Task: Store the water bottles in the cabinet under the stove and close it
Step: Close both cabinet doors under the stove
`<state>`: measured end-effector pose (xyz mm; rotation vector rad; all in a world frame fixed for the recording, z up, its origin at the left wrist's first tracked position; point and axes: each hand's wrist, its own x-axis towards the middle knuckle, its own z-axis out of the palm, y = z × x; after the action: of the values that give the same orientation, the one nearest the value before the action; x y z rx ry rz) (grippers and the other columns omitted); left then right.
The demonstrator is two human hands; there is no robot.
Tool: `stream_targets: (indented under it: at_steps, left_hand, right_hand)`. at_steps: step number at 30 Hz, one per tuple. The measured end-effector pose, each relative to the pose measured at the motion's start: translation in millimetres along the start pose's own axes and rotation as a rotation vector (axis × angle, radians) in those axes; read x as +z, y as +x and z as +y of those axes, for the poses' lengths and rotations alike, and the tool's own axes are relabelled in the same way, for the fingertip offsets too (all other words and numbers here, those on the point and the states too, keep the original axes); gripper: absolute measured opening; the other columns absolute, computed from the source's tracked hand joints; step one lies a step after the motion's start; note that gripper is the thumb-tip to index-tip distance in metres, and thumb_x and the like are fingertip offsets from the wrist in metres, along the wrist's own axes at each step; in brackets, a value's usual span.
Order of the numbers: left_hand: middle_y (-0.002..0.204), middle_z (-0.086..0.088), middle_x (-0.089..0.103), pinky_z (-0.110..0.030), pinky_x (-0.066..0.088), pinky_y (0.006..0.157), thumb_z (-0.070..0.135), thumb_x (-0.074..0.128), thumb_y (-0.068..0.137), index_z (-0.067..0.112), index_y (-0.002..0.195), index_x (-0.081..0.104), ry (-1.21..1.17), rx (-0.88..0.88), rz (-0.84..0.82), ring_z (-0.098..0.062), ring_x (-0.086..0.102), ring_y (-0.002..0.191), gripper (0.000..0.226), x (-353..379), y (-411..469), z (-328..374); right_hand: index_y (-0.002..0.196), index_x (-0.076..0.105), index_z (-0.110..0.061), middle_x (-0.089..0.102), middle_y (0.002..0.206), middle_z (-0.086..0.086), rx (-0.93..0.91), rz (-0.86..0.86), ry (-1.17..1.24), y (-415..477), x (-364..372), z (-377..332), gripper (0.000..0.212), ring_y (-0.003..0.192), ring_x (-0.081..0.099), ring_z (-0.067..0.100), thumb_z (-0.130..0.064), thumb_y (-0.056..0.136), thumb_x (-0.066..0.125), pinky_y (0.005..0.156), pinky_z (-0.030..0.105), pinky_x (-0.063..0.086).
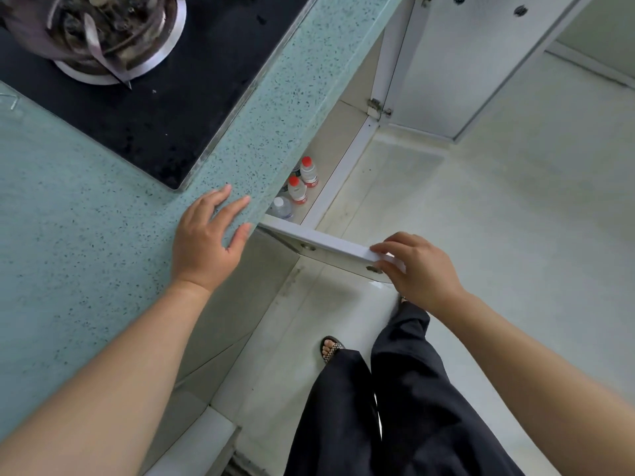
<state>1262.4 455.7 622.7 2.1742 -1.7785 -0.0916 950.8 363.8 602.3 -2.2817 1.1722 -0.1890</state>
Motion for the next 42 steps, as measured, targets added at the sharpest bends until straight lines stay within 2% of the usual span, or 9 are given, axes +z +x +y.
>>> stream_targets:
  at_steps: [8,13,18,21,25,28,32,37,42]
  left_hand:
    - [0.130,-0.016,0.051,-0.045,0.036,0.103,0.031,0.043,0.091,0.015,0.125,0.054,0.052,-0.069,-0.051,-0.034,0.047,0.119,0.040,-3.5,2.8,11.5]
    - [0.127,-0.014,0.053,-0.037,0.033,0.103,0.030,0.045,0.090,0.014,0.122,0.057,0.019,-0.163,0.012,-0.030,0.048,0.117,0.037,5.0,48.9,51.4]
    - [0.131,-0.010,0.052,-0.024,0.025,0.105,0.033,0.046,0.090,0.017,0.124,0.057,-0.069,-0.218,0.064,-0.024,0.044,0.121,0.040,26.7,139.2,84.6]
    - [0.132,-0.010,0.051,-0.030,0.028,0.105,0.034,0.047,0.090,0.020,0.126,0.056,-0.047,-0.190,0.032,-0.025,0.045,0.122,0.039,45.3,179.7,91.8]
    - [0.134,-0.009,0.051,-0.038,0.032,0.103,0.030,0.050,0.091,0.026,0.126,0.056,0.054,-0.158,0.038,-0.027,0.047,0.121,0.036,60.5,190.8,90.9]
    - [0.134,-0.008,0.051,-0.035,0.031,0.104,0.027,0.051,0.090,0.027,0.125,0.057,0.027,-0.177,0.053,-0.026,0.047,0.121,0.035,59.1,191.6,89.7]
    - [0.132,-0.010,0.053,-0.043,0.038,0.101,0.027,0.050,0.089,0.027,0.124,0.057,0.031,-0.161,0.063,-0.030,0.050,0.119,0.035,59.7,194.3,88.8]
    - [0.132,-0.010,0.053,-0.040,0.037,0.102,0.030,0.048,0.091,0.027,0.124,0.058,0.038,-0.159,0.046,-0.030,0.049,0.120,0.035,60.3,192.5,85.7]
    - [0.132,-0.010,0.053,-0.041,0.038,0.101,0.029,0.050,0.090,0.028,0.124,0.057,0.030,-0.162,0.045,-0.030,0.049,0.119,0.035,60.5,193.2,86.7]
  right_hand:
    - [0.090,0.073,-0.021,0.069,0.086,-0.004,-0.062,0.115,0.046,50.2,-16.0,36.6,0.014,0.076,0.061,0.025,-0.029,0.078,0.073,0.059,0.025,0.041]
    - [0.090,0.074,-0.017,0.070,0.087,0.000,-0.204,0.033,0.121,112.3,-37.1,57.5,0.017,0.079,0.058,0.026,-0.029,0.077,0.072,0.066,0.029,0.048]
    - [0.095,0.073,-0.018,0.071,0.093,-0.001,-0.389,-0.044,0.030,173.5,-58.2,78.7,0.018,0.084,0.062,0.028,-0.026,0.079,0.071,0.068,0.034,0.047]
    - [0.096,0.073,-0.020,0.071,0.095,-0.001,-0.444,-0.025,0.000,199.3,-67.7,100.0,0.019,0.086,0.062,0.029,-0.026,0.077,0.073,0.072,0.037,0.049]
    - [0.093,0.072,-0.026,0.065,0.094,-0.003,-0.522,-0.060,-0.025,218.3,-78.7,112.9,0.022,0.089,0.056,0.022,-0.036,0.074,0.073,0.072,0.033,0.041]
    - [0.090,0.074,-0.025,0.064,0.088,-0.002,-0.493,-0.053,-0.001,233.8,-79.5,106.9,0.023,0.079,0.056,0.025,-0.035,0.070,0.077,0.068,0.032,0.042]
    - [0.088,0.075,-0.018,0.063,0.088,0.000,-0.397,-0.032,0.122,264.0,-76.1,94.4,0.029,0.081,0.054,0.024,-0.034,0.064,0.080,0.066,0.031,0.047]
    - [0.089,0.075,-0.019,0.062,0.089,0.001,-0.455,-0.026,0.135,274.0,-72.5,96.4,0.028,0.082,0.054,0.024,-0.035,0.067,0.077,0.068,0.027,0.045]
    - [0.094,0.074,-0.015,0.063,0.090,0.007,-0.454,-0.041,0.144,261.9,-82.2,113.3,0.024,0.078,0.058,0.025,-0.021,0.072,0.076,0.067,0.025,0.043]
